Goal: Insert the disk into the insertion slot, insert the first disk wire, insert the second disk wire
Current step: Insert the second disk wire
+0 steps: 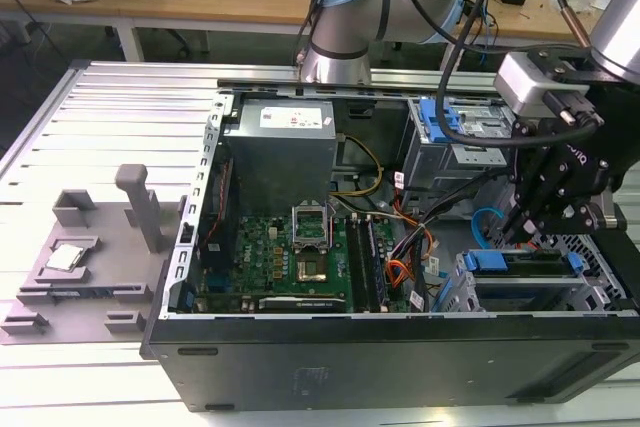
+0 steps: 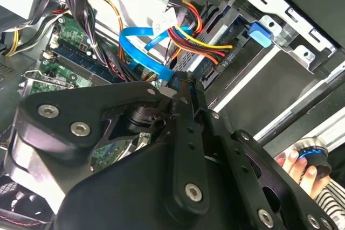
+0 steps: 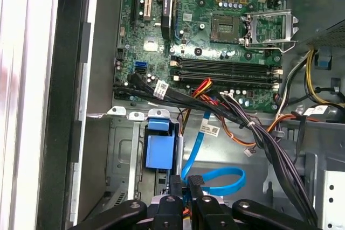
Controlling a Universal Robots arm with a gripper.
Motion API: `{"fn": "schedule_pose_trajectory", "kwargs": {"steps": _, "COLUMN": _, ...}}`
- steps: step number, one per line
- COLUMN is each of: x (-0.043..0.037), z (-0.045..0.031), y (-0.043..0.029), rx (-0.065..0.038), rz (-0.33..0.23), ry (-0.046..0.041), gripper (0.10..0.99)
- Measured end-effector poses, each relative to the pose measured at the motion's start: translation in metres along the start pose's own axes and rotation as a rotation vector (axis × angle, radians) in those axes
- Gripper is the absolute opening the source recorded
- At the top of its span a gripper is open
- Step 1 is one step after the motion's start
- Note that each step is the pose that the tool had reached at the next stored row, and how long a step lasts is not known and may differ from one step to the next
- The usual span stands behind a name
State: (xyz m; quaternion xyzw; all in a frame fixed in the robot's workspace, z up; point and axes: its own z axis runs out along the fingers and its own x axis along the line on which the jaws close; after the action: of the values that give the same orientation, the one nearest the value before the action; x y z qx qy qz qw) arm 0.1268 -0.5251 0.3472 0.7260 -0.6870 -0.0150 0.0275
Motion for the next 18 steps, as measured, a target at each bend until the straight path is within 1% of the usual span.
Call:
{"fn": "schedule_pose_trajectory", "kwargs": {"steps": 1, "x": 0.0002, "z": 0.0003, "y": 0.0, "rx": 0.0, "rz": 0.0, "ry": 0.0001, "gripper": 0.165}}
{"fn": "schedule_pose_trajectory", "kwargs": {"steps": 4, "x": 0.004, "z": 0.0011, "y": -0.0005, "rx": 0.0, "rz": 0.0, "ry": 0.0, "gripper": 0.165}}
{"fn": "schedule_pose_trajectory", "kwargs": {"steps": 6, "x": 0.0097, "z": 0.0013, "y": -0.0008, "rx": 0.0, "rz": 0.0, "ry": 0.0, "gripper": 0.165}}
{"fn": "schedule_pose_trajectory", "kwargs": {"steps": 7, "x": 0.0112, "z": 0.0013, "y": -0.0011, "rx": 0.0, "rz": 0.0, "ry": 0.0, "gripper": 0.165}}
{"fn": "schedule_pose_trajectory", "kwargs": {"steps": 9, "x": 0.0174, "z": 0.0014, "y": -0.0029, "rx": 0.0, "rz": 0.0, "ry": 0.0, "gripper": 0.165}}
{"fn": "schedule_pose_trajectory", "kwargs": {"steps": 14, "x": 0.0182, "z": 0.0017, "y": -0.0061, "rx": 0.0, "rz": 0.0, "ry": -0.0016, "gripper": 0.165}}
{"fn": "schedule_pose_trajectory", "kwargs": {"steps": 15, "x": 0.0181, "z": 0.0017, "y": -0.0071, "rx": 0.0, "rz": 0.0, "ry": -0.0017, "gripper": 0.165}}
{"fn": "schedule_pose_trajectory", "kwargs": {"steps": 16, "x": 0.0178, "z": 0.0018, "y": -0.0096, "rx": 0.0, "rz": 0.0, "ry": -0.0015, "gripper": 0.165}}
{"fn": "schedule_pose_trajectory", "kwargs": {"steps": 18, "x": 0.0175, "z": 0.0021, "y": -0.0103, "rx": 0.0, "rz": 0.0, "ry": -0.0017, "gripper": 0.165}}
